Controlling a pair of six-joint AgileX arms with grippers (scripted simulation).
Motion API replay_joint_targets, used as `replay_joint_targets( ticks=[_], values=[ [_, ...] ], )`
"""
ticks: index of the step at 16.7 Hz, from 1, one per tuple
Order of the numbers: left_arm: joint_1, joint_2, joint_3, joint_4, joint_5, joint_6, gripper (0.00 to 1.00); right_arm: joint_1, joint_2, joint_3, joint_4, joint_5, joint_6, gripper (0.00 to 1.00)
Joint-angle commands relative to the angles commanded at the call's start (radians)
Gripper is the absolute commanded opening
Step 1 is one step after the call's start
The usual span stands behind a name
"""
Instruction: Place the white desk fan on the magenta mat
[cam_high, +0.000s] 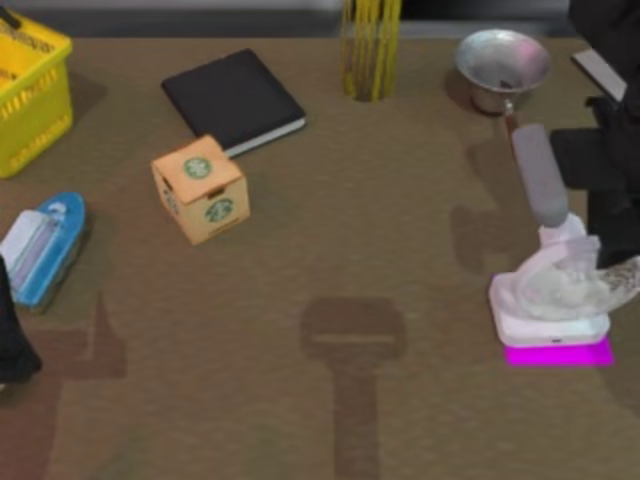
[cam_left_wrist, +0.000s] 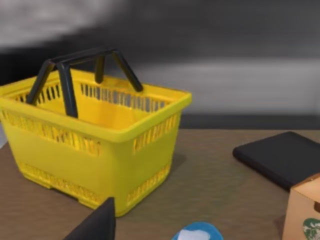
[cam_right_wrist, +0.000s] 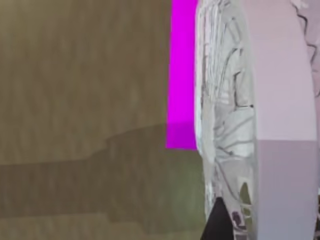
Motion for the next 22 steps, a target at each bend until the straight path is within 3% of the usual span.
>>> replay_joint_targets(
  ticks=[5, 18, 22],
  values=[
    [0.0, 0.0, 0.0, 0.0, 0.0, 0.0, 1.0, 0.001, 0.001, -0.03, 0.031, -0.001, -0.003, 0.0],
    [0.0, 0.0, 0.0, 0.0, 0.0, 0.0, 1.0, 0.001, 0.001, -0.03, 0.031, -0.001, -0.003, 0.98],
    [0.0, 0.0, 0.0, 0.0, 0.0, 0.0, 1.0, 0.001, 0.001, -0.03, 0.031, -0.001, -0.003, 1.0]
  ],
)
